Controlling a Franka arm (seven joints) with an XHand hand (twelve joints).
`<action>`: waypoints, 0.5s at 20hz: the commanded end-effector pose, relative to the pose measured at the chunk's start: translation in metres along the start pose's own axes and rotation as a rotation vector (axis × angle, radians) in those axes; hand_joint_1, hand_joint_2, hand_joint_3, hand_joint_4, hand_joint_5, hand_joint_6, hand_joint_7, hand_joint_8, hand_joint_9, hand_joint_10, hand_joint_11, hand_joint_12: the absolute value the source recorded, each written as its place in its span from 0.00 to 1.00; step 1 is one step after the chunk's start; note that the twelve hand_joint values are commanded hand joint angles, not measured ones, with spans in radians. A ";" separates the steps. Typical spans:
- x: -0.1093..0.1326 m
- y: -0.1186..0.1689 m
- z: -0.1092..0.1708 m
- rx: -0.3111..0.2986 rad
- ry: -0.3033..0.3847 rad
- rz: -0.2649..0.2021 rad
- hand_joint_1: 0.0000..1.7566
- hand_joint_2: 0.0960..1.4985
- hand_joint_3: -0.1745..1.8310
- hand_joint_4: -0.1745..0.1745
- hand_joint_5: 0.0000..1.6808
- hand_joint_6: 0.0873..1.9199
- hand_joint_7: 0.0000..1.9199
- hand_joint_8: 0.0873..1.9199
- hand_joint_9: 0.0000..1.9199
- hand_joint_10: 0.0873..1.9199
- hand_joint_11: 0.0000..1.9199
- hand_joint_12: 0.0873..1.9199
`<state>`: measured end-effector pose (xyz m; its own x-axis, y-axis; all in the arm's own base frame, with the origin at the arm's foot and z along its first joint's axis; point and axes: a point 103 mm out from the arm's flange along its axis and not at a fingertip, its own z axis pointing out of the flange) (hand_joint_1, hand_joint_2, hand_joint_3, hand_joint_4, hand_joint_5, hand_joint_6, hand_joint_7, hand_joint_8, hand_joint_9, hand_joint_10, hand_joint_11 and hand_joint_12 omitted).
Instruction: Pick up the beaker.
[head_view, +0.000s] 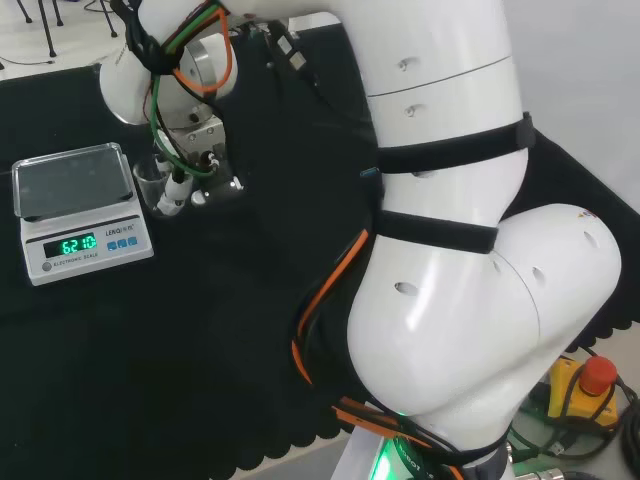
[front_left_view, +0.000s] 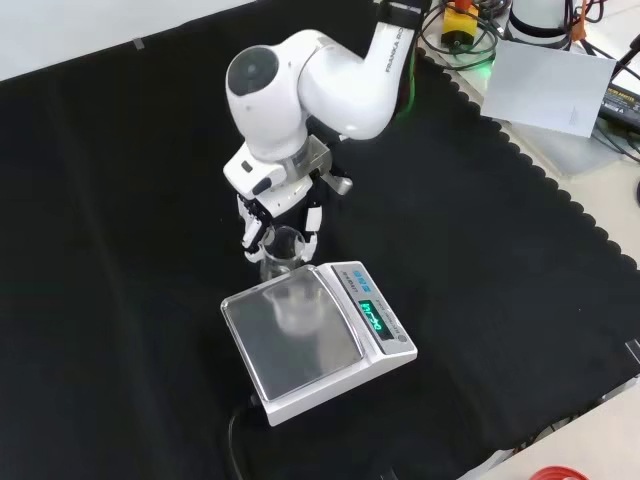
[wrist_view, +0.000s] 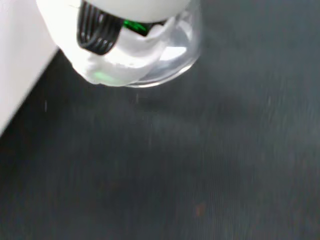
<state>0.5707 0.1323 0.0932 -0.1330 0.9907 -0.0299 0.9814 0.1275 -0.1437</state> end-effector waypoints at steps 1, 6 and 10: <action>-0.002 0.000 -0.013 -0.060 0.004 0.028 0.66 0.44 0.41 0.39 0.69 0.42 0.62 0.50 0.72 0.27 0.71 0.40; -0.009 -0.001 -0.021 -0.064 0.017 0.042 0.65 0.42 0.43 0.40 0.69 0.43 0.62 0.51 0.72 0.26 0.71 0.39; -0.016 0.001 -0.029 -0.012 0.034 0.041 0.65 0.43 0.42 0.46 0.68 0.44 0.62 0.51 0.72 0.26 0.71 0.39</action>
<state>0.5759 0.1246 0.1184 -0.0910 0.9957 -0.0194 0.9930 0.0892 -0.0769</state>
